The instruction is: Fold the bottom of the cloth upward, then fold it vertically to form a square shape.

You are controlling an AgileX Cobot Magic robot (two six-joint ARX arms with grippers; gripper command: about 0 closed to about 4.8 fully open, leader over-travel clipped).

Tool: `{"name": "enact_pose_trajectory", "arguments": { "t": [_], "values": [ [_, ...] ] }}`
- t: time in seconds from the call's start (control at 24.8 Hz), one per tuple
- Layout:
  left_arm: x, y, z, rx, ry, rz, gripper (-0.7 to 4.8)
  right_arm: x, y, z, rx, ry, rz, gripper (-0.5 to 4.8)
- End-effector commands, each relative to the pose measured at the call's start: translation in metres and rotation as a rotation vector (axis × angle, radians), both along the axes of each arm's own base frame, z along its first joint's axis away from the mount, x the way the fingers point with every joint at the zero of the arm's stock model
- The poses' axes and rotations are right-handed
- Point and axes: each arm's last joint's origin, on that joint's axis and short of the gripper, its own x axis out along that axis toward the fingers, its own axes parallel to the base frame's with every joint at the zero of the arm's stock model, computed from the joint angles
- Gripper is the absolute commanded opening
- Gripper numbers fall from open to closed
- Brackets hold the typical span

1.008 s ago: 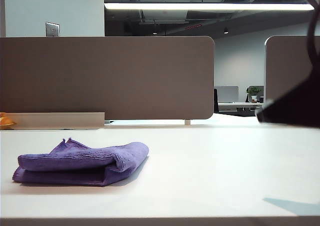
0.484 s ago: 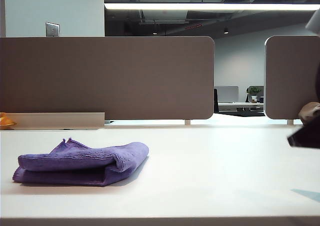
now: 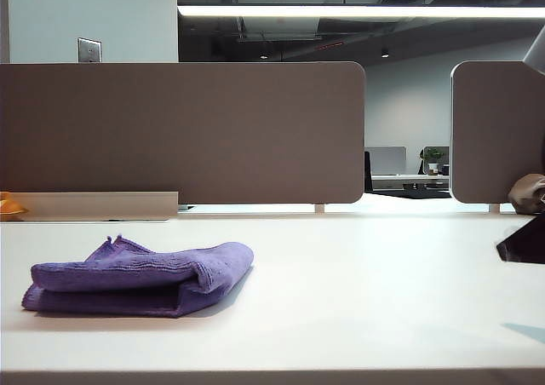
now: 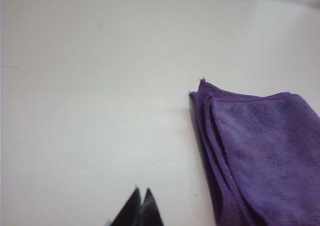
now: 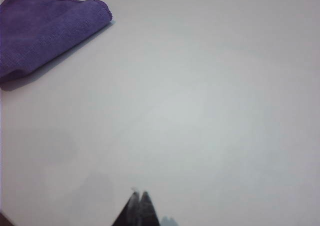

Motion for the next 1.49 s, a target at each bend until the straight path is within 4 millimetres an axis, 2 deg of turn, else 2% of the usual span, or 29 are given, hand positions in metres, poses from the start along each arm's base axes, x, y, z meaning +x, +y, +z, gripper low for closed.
{"name": "enact_pose_trajectory", "arguments": {
  "t": [0.04,0.77,0.89,1.09,1.21,1.49],
  "values": [
    [0.000,0.000,0.000,0.000,-0.005,0.000,-0.02,-0.001,0.000,-0.002,0.002,0.010,-0.003,0.05],
    [0.000,0.000,0.000,0.000,-0.007,0.000,-0.02,0.000,-0.006,-0.005,-0.009,0.049,-0.033,0.04],
    [0.000,0.000,0.000,0.000,-0.007,0.000,-0.01,-0.001,-0.007,-0.001,0.017,0.012,-0.032,0.04],
    [0.000,0.000,0.000,0.000,-0.007,0.000,-0.02,-0.005,-0.013,0.018,0.127,-0.155,-0.057,0.04],
    [0.000,0.000,0.000,0.000,-0.007,0.000,-0.02,-0.004,-0.021,0.023,0.155,-0.214,-0.127,0.04],
    [0.000,0.000,0.000,0.000,-0.007,0.000,-0.02,0.001,-0.052,0.031,0.160,-0.324,-0.417,0.04]
  ]
}}
